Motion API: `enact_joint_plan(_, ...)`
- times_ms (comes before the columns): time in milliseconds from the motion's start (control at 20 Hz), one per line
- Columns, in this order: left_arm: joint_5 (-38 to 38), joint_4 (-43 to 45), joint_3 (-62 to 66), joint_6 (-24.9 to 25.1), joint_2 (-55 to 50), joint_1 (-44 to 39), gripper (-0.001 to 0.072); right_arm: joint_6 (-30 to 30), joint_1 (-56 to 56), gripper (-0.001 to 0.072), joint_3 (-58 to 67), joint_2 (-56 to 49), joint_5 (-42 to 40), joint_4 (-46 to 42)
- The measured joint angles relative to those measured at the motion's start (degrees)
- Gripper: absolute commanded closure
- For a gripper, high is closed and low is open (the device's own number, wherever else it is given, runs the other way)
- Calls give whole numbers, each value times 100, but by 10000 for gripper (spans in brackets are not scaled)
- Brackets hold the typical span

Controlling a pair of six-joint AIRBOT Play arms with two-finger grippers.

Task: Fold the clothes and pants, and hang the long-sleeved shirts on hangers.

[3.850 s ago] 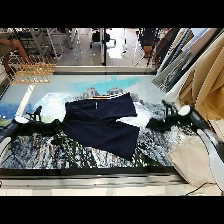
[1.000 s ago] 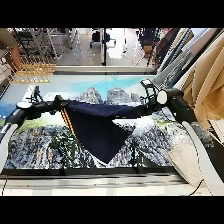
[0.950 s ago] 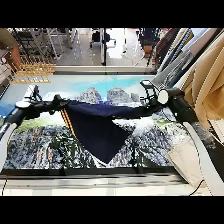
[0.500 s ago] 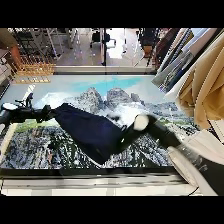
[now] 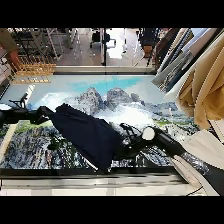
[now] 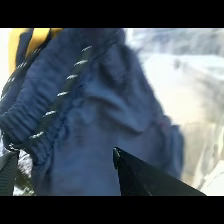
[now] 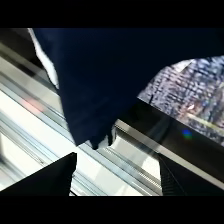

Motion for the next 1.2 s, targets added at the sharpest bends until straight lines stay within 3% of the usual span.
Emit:
enact_joint_plan(50, -13, -221, 0, 87, 118, 74, 126, 7, -144, 59, -271, 26, -186, 280)
enact_joint_plan(300, -52, -1226, 2, 542, 691, 181, 126, -695, -435, 80, -1132, -271, -1381, 2081)
enact_joint_plan(450, -201, -1589, 2, 695, 922, 35, 126, -1034, -400, 146, -984, -809, -1578, 2623)
enact_joint_plan(600, -352, -1731, 2, 769, 999, -186, 126, -1228, -302, 152, -391, -1434, -1565, 2872)
enact_joint_plan(650, -417, -1764, 2, 778, 1012, -289, 126, -1285, -282, 270, -107, -1657, -1561, 2887)
enact_joint_plan(700, -485, -1784, 2, 791, 1023, -396, 126, -1327, -271, 453, 168, -1869, -1572, 2839)
enact_joint_plan(750, -516, -1805, 2, 791, 1027, -501, 127, -1360, -264, 582, 439, -2068, -1572, 2688)
enact_joint_plan(800, -535, -1808, 2, 798, 1032, -612, 156, -1366, -260, 660, 695, -2240, -1534, 2533)
enact_joint_plan(900, -597, -1766, 2, 811, 1038, -861, 402, -1357, -278, 697, 1038, -2400, -1318, 2090)
enact_joint_plan(950, -601, -1641, 2, 809, 1038, -997, 484, -1300, -326, 697, 1143, -2413, -1169, 1742)
enact_joint_plan(1000, -612, -1467, 2, 809, 1032, -1130, 512, -1180, -402, 697, 1220, -2369, -1078, 1331)
enact_joint_plan(1100, -638, -949, 2, 769, 979, -1436, 635, -809, -608, 698, 1311, -2118, -710, 131)
enact_joint_plan(1200, -640, -315, -4, 732, 835, -1775, 647, -378, -903, 699, 1362, -1687, -350, -1202)
